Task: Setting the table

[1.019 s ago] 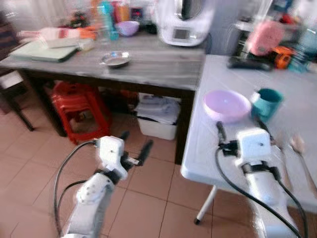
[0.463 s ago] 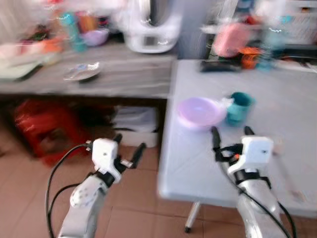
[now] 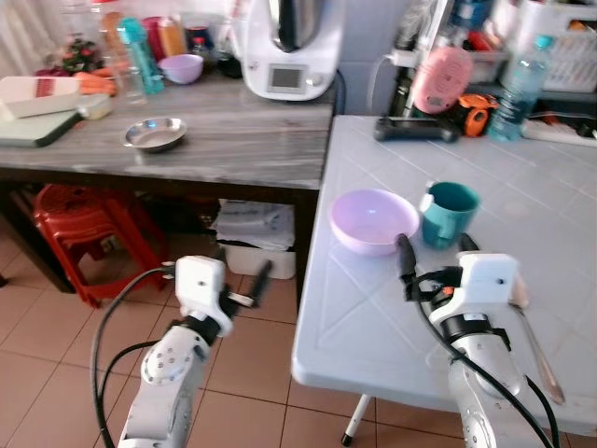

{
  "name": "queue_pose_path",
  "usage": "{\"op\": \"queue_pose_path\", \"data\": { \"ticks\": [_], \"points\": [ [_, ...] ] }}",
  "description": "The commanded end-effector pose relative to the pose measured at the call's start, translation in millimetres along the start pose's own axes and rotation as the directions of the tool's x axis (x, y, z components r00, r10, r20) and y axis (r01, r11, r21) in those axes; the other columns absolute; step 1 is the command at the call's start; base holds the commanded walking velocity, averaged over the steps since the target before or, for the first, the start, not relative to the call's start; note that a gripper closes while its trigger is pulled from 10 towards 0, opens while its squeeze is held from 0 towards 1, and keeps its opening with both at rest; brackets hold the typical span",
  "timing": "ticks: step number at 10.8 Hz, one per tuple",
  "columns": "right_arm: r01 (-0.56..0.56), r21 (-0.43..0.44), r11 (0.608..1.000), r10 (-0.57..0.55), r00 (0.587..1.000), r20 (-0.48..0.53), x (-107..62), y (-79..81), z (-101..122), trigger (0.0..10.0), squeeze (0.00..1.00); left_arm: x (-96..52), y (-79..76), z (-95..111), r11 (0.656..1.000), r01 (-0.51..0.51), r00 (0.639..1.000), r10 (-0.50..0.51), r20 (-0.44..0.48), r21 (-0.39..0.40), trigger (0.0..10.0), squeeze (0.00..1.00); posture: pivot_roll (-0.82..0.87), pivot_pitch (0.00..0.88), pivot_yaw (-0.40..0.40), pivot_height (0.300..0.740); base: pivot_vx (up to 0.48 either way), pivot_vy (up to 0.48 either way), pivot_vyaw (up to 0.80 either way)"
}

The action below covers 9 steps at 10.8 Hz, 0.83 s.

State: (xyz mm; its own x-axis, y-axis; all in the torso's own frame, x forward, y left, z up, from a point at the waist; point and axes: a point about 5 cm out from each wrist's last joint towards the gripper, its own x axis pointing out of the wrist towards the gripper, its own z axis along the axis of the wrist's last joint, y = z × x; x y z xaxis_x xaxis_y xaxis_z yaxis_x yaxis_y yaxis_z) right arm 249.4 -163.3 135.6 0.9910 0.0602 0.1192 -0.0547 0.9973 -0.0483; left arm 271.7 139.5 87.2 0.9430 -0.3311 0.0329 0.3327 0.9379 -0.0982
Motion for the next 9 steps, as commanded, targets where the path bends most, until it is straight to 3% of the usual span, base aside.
{"op": "queue_pose_path", "data": {
  "ticks": [1, 2, 3, 5, 7, 9],
  "points": [
    [-0.046, -0.046, 0.998, 0.044, 0.997, -0.056, 4.5, 0.4, -7.0, 10.0, 0.0, 3.2, 4.6, 3.1, 0.999, -0.018, 1.0, 0.018, 0.007, 0.031, 10.0, 0.0, -0.02, 0.046, 0.031, 0.74, 0.0, 0.0, 0.0],
    [-0.097, -0.072, 0.993, 0.092, 0.993, -0.069, 12.0, -0.2, -6.3, 10.0, 0.0, 4.4, 5.8, 4.0, 1.0, -0.018, 1.0, 0.018, 0.007, 0.021, 10.0, 0.0, -0.02, 0.052, 0.029, 0.74, 0.0, 0.0, 0.0],
    [-0.174, -0.165, 0.971, 0.158, 0.982, -0.103, 28.6, -5.0, -5.5, 10.0, 0.0, 5.0, 6.0, 4.9, 0.999, -0.005, 1.0, 0.005, 0.008, 0.033, 10.0, 0.0, -0.02, 0.063, 0.024, 0.74, 0.0, 0.0, 0.0],
    [-0.298, -0.308, 0.904, 0.269, 0.954, -0.133, 63.9, -12.4, 8.2, 10.0, 0.0, -2.4, -5.5, 1.8, 0.991, 0.132, 0.991, -0.132, -0.001, -0.03, 10.0, 0.0, -0.01, 0.076, -0.005, 0.74, 0.0, 0.0, 0.0],
    [-0.374, -0.301, 0.877, 0.321, 0.923, -0.211, 76.2, -10.4, 3.9, 10.0, 0.0, -11.4, -10.7, -3.2, 0.972, 0.234, 0.972, -0.235, -0.022, -0.02, 10.0, 0.0, 0.0, 0.082, -0.034, 0.74, 0.0, 0.0, 0.0],
    [-0.468, -0.286, 0.836, 0.41, 0.88, -0.241, 84.3, 2.0, 4.1, 10.0, 0.0, -16.7, -8.9, -6.8, 0.971, 0.241, 0.97, -0.241, -0.037, -0.001, 10.0, 0.0, 0.01, 0.085, -0.048, 0.74, 0.0, 0.0, 0.0]
  ]
}}
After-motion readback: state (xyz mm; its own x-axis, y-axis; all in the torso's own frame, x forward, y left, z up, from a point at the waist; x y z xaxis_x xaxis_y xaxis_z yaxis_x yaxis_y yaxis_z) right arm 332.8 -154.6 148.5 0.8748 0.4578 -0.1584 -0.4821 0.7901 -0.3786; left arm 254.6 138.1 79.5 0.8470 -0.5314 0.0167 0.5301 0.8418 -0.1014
